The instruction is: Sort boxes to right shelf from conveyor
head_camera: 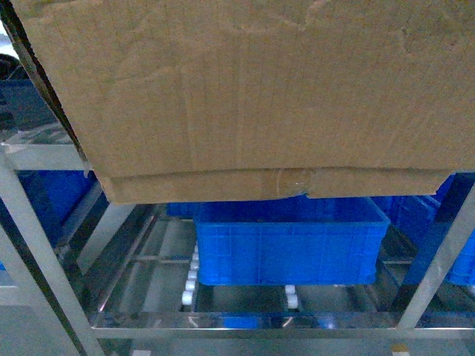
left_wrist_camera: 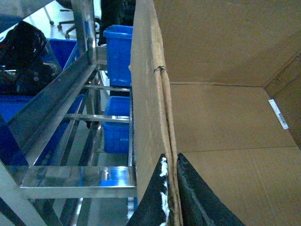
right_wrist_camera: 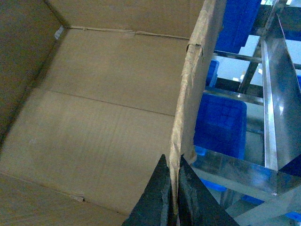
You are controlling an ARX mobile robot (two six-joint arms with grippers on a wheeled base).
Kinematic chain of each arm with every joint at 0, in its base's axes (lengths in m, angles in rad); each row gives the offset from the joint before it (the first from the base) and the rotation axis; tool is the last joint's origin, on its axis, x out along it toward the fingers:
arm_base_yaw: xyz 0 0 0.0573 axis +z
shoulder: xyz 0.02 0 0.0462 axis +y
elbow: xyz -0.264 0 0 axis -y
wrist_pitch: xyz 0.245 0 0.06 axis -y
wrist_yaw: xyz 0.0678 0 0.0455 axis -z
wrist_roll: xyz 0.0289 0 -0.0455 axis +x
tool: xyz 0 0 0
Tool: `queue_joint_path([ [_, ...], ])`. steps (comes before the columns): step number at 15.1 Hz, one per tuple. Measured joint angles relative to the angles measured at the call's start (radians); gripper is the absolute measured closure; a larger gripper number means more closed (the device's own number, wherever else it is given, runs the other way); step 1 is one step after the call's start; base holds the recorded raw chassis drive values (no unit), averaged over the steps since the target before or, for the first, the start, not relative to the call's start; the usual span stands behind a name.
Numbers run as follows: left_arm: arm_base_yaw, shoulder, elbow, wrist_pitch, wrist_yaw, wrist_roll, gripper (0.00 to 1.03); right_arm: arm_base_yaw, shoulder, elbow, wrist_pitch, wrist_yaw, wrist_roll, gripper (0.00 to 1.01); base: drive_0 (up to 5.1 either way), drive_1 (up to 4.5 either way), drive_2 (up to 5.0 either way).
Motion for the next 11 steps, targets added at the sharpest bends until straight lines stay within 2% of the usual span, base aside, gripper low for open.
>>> queue_joint_path([
  [1, 0.000, 0.000, 0.000, 0.003, 0.000, 0.000, 1.01, 0.000, 0.000, 0.000, 0.003, 0.000, 0.000, 0.99, 0.0, 0.00, 0.0],
  [4, -0.004, -0.001, 0.000, 0.001, 0.002, 0.000, 1.01, 0.000, -0.002, 0.000, -0.001, 0.000, 0.000, 0.99, -4.0, 4.56, -0.6],
  [8, 0.006, -0.001, 0.000, 0.001, -0.004, 0.000, 1.01, 0.012, 0.001, 0.000, 0.005, 0.000, 0.000, 0.99, -0.2, 0.38, -0.8],
  [11, 0.000, -0.001, 0.000, 0.003, -0.002, 0.001, 1.01, 0.005, -0.001, 0.000, 0.003, 0.000, 0.000, 0.99, -0.1, 1.82, -2.1],
])
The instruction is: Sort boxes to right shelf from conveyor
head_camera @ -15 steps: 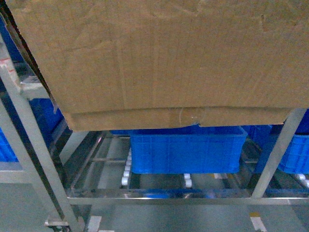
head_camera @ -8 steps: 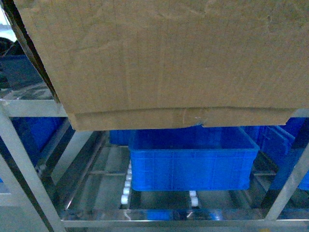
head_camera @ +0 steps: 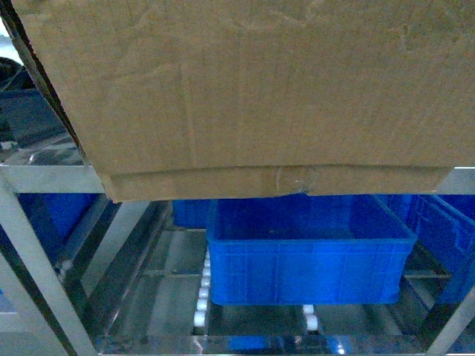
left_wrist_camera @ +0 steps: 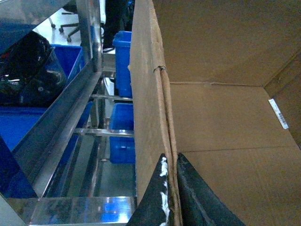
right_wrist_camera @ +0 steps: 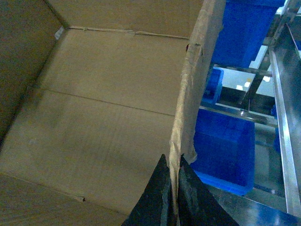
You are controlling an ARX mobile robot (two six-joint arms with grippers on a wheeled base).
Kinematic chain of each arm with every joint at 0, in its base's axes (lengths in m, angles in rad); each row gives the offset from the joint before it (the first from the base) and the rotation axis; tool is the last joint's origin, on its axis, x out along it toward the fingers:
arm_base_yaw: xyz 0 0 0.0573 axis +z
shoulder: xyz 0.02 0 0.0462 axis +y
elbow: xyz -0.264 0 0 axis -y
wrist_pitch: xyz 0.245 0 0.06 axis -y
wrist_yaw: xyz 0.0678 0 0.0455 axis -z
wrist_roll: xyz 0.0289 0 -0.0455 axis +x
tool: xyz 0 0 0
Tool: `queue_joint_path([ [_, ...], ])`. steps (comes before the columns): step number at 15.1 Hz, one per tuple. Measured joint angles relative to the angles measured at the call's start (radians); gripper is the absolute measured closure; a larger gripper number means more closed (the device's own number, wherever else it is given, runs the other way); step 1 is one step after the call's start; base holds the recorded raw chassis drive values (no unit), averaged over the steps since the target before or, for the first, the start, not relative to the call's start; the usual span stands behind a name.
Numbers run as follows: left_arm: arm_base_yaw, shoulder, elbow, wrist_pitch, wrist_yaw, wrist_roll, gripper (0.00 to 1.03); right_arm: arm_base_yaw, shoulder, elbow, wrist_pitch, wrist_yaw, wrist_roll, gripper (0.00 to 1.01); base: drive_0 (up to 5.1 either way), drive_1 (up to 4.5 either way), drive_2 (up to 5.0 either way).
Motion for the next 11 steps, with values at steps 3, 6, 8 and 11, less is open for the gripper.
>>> queue_joint_path([
  [3, 0.001, 0.000, 0.000, 0.000, -0.003, 0.000, 1.01, 0.000, 0.001, 0.000, 0.000, 0.000, 0.000, 0.99, 0.0, 0.00, 0.0],
  [6, 0.033, 0.029, 0.038, -0.022, 0.041, 0.006, 1.01, -0.005, 0.054, 0.065, -0.047, -0.014, 0.017, 0.99, 0.0, 0.00, 0.0],
  [8, 0.090, 0.135, 0.194, -0.087, 0.105, 0.003, 1.01, -0.009, 0.171, 0.224, -0.087, -0.035, 0.079, 0.99, 0.0, 0.00, 0.0],
  [11, 0.109, 0.266, 0.390, -0.190, 0.148, -0.050, 1.01, -0.034, 0.319, 0.451, -0.161, -0.044, 0.130, 0.99, 0.0, 0.00, 0.0],
])
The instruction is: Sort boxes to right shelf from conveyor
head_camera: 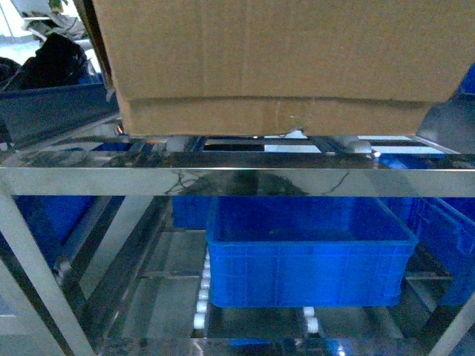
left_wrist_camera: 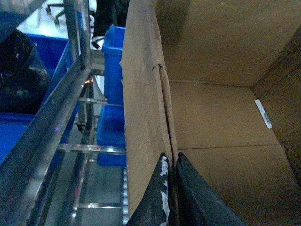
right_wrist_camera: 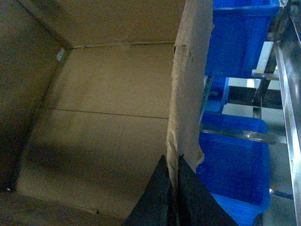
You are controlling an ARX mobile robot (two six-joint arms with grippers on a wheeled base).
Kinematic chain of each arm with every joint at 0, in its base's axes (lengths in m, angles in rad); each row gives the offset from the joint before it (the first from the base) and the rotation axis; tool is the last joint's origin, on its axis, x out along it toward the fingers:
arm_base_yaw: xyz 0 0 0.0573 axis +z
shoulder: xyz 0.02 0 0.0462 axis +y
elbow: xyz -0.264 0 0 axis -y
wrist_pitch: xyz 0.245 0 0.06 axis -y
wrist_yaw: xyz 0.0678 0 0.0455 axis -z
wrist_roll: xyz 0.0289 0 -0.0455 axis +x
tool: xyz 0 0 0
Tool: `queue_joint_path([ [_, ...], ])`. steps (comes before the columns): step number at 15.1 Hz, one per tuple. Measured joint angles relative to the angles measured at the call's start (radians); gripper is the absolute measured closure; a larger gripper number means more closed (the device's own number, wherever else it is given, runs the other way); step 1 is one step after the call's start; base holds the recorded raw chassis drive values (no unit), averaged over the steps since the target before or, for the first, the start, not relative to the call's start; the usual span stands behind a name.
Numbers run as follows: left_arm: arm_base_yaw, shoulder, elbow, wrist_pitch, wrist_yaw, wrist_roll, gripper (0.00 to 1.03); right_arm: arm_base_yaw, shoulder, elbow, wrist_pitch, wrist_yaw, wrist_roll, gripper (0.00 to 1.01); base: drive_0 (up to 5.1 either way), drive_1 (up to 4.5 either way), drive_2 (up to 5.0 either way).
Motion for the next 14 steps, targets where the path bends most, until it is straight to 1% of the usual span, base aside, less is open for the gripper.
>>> queue_joint_path([
  [1, 0.002, 0.036, 0.023, -0.027, -0.002, -0.021, 1.01, -0.005, 0.020, 0.014, -0.002, 0.006, 0.008, 0.99, 0.0, 0.00, 0.0],
  [2, 0.002, 0.074, 0.034, -0.036, -0.003, -0.034, 1.01, -0.004, 0.042, 0.015, 0.005, 0.016, 0.013, 0.99, 0.0, 0.00, 0.0],
  [3, 0.000, 0.100, 0.040, -0.026, -0.020, -0.042, 1.01, -0.004, 0.062, 0.015, 0.026, 0.014, 0.013, 0.99, 0.0, 0.00, 0.0],
  [4, 0.000, 0.119, 0.045, -0.010, -0.035, -0.044, 1.00, -0.004, 0.074, 0.015, 0.033, 0.014, 0.014, 0.96, 0.0, 0.00, 0.0],
  [5, 0.002, 0.121, 0.045, -0.012, -0.038, -0.048, 0.94, -0.004, 0.074, 0.015, 0.037, 0.000, 0.019, 0.88, 0.0, 0.00, 0.0],
  [6, 0.005, 0.119, 0.048, -0.007, -0.047, -0.048, 0.79, -0.005, 0.069, 0.021, 0.042, -0.001, 0.021, 0.73, 0.0, 0.00, 0.0],
  [7, 0.008, 0.118, 0.057, 0.000, -0.050, -0.051, 0.68, -0.005, 0.065, 0.026, 0.046, -0.001, 0.021, 0.62, 0.0, 0.00, 0.0],
  [8, 0.008, 0.117, 0.066, 0.002, -0.051, -0.051, 0.61, -0.005, 0.063, 0.027, 0.049, 0.000, 0.023, 0.55, 0.0, 0.00, 0.0],
  [10, 0.009, 0.114, 0.066, -0.005, -0.053, -0.051, 0.37, -0.005, 0.063, 0.027, 0.045, -0.001, 0.024, 0.31, 0.0, 0.00, 0.0],
  [11, 0.009, 0.114, 0.066, -0.005, -0.053, -0.051, 0.28, -0.005, 0.063, 0.027, 0.046, -0.002, 0.024, 0.22, 0.0, 0.00, 0.0],
  [12, 0.008, 0.113, 0.061, 0.014, -0.054, -0.051, 0.19, -0.005, 0.062, 0.021, 0.079, -0.016, 0.026, 0.13, 0.0, 0.00, 0.0],
  [13, 0.006, 0.095, 0.031, 0.064, -0.070, -0.047, 0.07, -0.005, 0.042, -0.015, 0.140, -0.036, 0.030, 0.01, 0.0, 0.00, 0.0],
  [14, 0.002, 0.061, -0.011, 0.106, -0.090, -0.035, 0.04, -0.006, 0.015, -0.061, 0.199, -0.058, 0.036, 0.04, 0.0, 0.00, 0.0],
])
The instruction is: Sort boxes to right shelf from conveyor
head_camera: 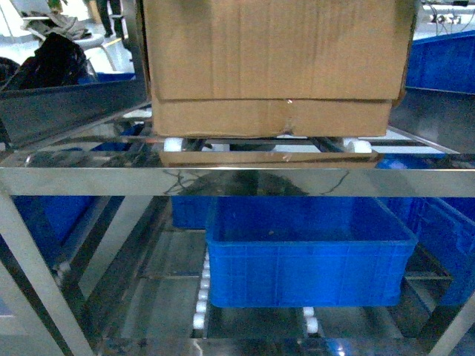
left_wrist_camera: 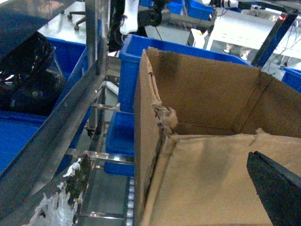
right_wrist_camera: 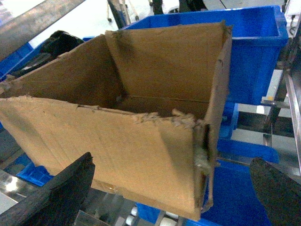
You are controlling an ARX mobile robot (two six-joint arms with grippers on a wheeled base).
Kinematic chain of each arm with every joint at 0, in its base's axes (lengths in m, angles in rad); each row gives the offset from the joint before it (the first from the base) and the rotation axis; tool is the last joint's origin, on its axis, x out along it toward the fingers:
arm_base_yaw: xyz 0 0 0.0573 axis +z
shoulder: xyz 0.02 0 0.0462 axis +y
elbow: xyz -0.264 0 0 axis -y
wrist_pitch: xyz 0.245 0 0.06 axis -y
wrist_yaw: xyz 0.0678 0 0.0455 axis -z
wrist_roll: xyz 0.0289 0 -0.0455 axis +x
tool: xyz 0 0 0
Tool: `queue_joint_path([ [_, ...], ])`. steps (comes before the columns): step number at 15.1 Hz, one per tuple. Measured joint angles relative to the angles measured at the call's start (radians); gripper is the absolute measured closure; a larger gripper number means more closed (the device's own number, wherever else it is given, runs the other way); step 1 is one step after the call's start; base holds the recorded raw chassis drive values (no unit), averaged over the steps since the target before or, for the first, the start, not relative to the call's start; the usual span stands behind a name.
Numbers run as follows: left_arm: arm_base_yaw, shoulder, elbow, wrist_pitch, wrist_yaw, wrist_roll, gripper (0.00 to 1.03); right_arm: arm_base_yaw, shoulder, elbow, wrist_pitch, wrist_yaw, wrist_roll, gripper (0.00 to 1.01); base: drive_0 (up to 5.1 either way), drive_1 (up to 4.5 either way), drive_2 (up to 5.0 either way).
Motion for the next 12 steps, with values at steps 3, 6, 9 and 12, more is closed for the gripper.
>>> queue_joint_path([
  [3, -0.013, -0.112, -0.077, 0.050, -0.035, 0.016, 0.05, -0.007, -0.076, -0.083, 0.041, -0.027, 0.003, 0.03, 0.0, 0.00, 0.0],
  [6, -0.018, -0.259, -0.198, -0.022, -0.056, 0.008, 0.05, -0.047, -0.212, -0.217, -0.091, -0.038, -0.003, 0.03, 0.0, 0.00, 0.0],
  [9, -0.028, -0.380, -0.303, -0.050, -0.090, 0.022, 0.05, -0.096, -0.339, -0.323, -0.245, -0.043, -0.054, 0.03, 0.0, 0.00, 0.0],
  [12, 0.003, -0.426, -0.430, 0.196, 0.010, 0.140, 0.21, -0.035, -0.452, -0.599, 0.282, 0.291, -0.079, 0.23, 0.0, 0.00, 0.0],
])
